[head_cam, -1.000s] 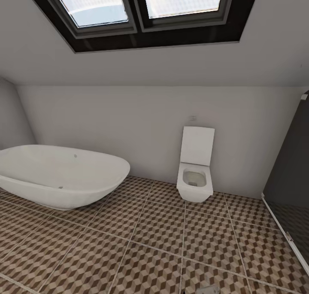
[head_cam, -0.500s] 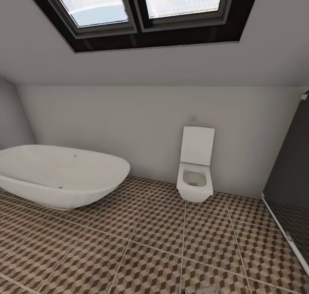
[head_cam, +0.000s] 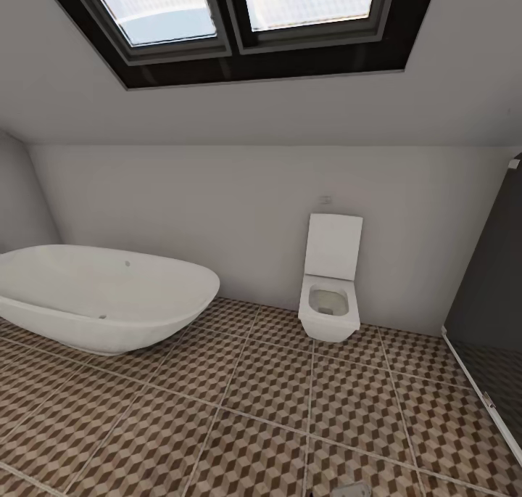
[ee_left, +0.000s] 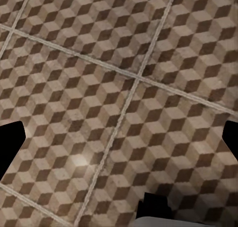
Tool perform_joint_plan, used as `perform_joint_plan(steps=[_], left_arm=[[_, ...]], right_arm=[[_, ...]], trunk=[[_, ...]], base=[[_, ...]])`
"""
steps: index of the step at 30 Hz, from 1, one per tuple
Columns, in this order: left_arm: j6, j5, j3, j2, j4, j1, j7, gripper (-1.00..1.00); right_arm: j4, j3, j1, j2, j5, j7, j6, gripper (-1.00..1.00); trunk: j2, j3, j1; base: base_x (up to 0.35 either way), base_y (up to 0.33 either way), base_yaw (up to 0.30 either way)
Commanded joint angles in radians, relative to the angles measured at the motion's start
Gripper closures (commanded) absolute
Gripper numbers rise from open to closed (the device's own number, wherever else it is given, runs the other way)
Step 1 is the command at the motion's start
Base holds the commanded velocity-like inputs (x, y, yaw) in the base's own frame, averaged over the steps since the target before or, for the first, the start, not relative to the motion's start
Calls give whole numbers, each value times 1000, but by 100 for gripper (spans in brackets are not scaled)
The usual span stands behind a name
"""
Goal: Take the four mousetraps from the cabinet in the bathroom and place them on the bathroom floor. Make sure all four end up on the same floor surface, and ensure that at least two of them are either under or directly next to the same bathroom sink.
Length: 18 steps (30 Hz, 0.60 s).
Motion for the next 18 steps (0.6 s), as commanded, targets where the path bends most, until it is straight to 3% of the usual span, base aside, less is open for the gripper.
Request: perform_joint_plan(steps=[1, 14, 18], left_arm=[[-6, 1, -1, -1, 1, -1, 2, -100], [-26, 2, -3, -5, 0, -1, 0, -100], [-25, 2, -3, -6, 1, -1, -1, -100]], right_arm=[[1, 3, -1, -2, 11, -10, 0, -100], [1, 4, -1, -2, 11, -8, -5, -100], [1, 4, -1, -2, 11, -7, -5, -100]], trunk=[[-1, -1, 0], [-1, -1, 0], [-1, 1, 0]], base=[[0, 0, 0], [0, 0, -1], [0, 0, -109]])
